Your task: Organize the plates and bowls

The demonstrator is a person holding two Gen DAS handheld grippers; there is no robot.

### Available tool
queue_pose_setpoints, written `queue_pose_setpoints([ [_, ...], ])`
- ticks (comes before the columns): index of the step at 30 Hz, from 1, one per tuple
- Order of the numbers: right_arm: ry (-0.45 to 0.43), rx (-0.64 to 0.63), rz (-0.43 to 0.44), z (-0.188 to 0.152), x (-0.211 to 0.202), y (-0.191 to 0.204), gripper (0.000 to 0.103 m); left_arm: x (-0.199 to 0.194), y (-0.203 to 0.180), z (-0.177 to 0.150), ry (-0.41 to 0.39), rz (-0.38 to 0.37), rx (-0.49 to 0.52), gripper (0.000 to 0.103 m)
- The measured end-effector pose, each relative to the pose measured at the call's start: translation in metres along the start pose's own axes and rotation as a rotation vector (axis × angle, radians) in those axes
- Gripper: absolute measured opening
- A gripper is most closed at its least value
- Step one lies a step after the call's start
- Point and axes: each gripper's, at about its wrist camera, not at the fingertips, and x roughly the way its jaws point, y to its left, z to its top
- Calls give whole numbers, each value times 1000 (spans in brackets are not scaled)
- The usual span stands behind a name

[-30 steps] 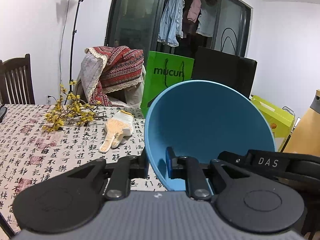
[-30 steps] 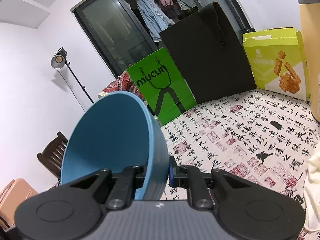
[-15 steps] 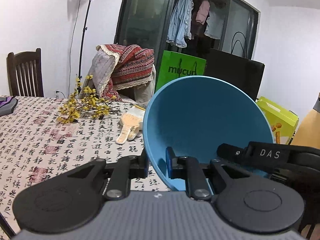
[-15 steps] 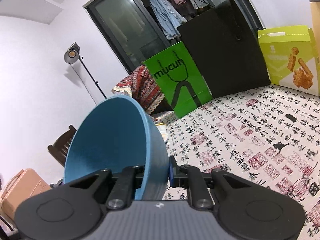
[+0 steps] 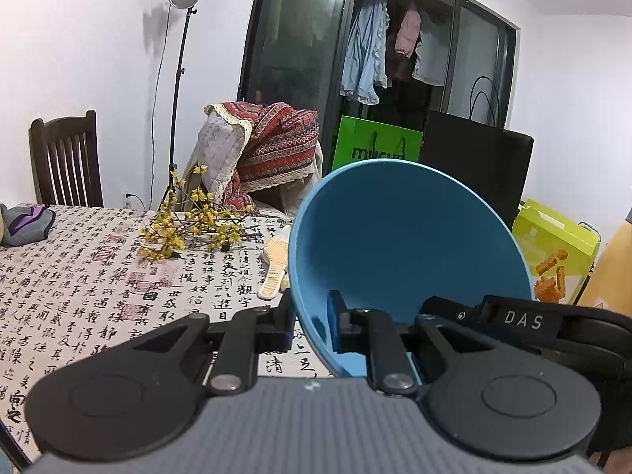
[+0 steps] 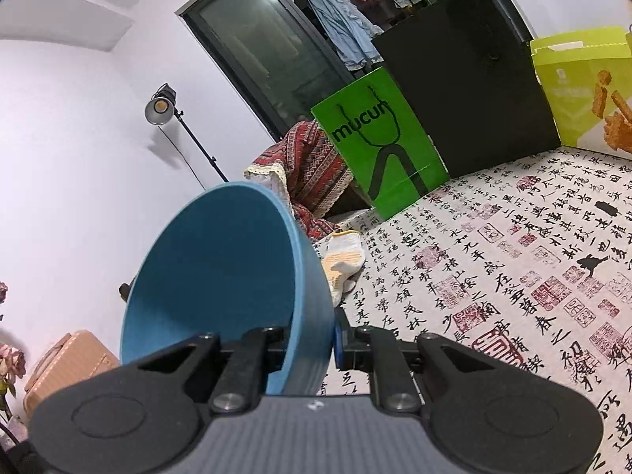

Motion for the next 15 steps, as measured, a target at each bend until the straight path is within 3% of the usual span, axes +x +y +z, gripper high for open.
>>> queue_pose_setpoints([
  [15,15,-7,10,-13,0,16,14,-12,18,-7,-5,23,-8,17],
])
